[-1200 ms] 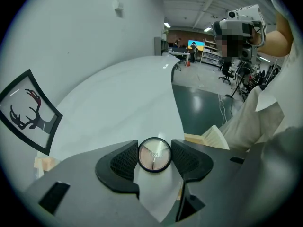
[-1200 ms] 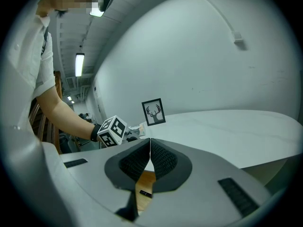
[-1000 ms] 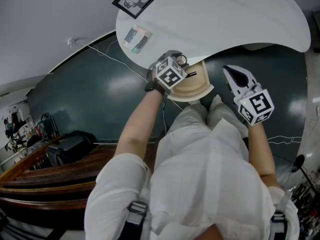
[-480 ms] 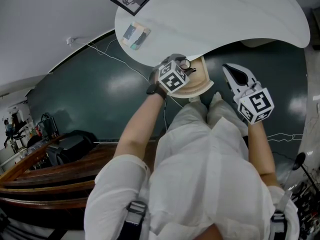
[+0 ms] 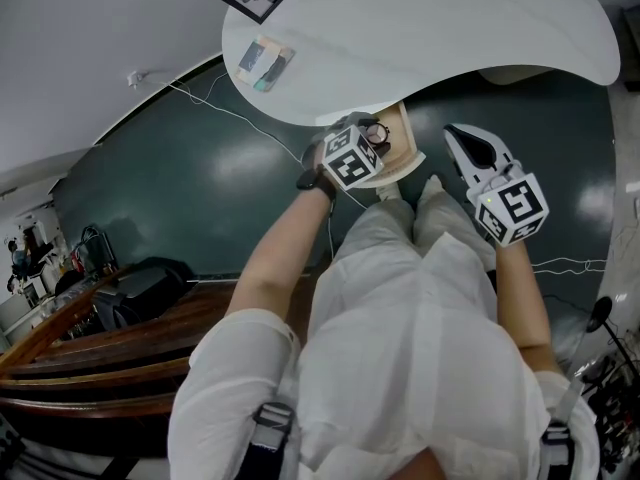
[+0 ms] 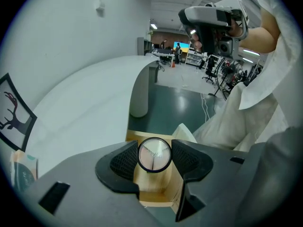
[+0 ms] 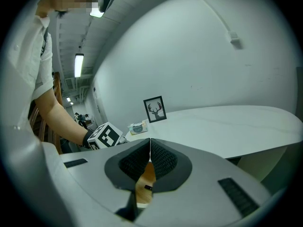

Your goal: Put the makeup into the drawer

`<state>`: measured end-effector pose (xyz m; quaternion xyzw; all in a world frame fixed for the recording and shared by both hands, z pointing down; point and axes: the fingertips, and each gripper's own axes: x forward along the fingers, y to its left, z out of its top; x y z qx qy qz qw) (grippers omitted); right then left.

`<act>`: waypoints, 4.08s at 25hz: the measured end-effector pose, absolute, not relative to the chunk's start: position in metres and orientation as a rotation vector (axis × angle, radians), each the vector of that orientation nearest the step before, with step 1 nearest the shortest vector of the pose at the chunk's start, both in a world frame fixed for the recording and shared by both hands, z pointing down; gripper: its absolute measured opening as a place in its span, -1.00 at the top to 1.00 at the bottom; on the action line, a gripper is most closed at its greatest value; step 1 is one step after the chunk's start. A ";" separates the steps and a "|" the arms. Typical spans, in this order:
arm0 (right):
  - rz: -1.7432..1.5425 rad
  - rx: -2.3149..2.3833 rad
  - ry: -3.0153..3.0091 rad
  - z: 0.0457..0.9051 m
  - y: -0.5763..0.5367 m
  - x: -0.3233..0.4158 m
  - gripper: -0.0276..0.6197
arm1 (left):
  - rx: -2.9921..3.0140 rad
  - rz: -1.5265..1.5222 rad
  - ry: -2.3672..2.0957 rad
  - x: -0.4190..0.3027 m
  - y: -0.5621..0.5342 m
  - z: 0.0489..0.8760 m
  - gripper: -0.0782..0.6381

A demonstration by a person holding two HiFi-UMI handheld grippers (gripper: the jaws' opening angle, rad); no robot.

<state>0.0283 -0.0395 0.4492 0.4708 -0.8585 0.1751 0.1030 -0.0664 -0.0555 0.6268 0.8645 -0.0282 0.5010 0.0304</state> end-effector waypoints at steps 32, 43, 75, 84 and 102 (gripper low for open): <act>0.673 1.389 -2.485 0.520 -0.045 0.049 0.88 | 2.374 1.675 0.201 -0.080 -0.024 0.807 0.13; 0.731 1.393 -2.467 0.545 -0.053 0.054 0.88 | 2.340 1.705 0.297 -0.068 -0.023 0.837 0.13; 0.746 1.352 -2.472 0.551 -0.067 0.055 0.88 | 2.339 1.655 0.281 -0.061 -0.033 0.833 0.08; 0.706 1.353 -2.488 0.530 -0.066 0.048 0.88 | 2.415 1.624 0.254 -0.060 -0.031 0.793 0.24; 0.564 1.305 -2.531 0.471 -0.062 0.020 0.88 | 2.713 1.422 0.040 -0.069 -0.039 0.660 0.62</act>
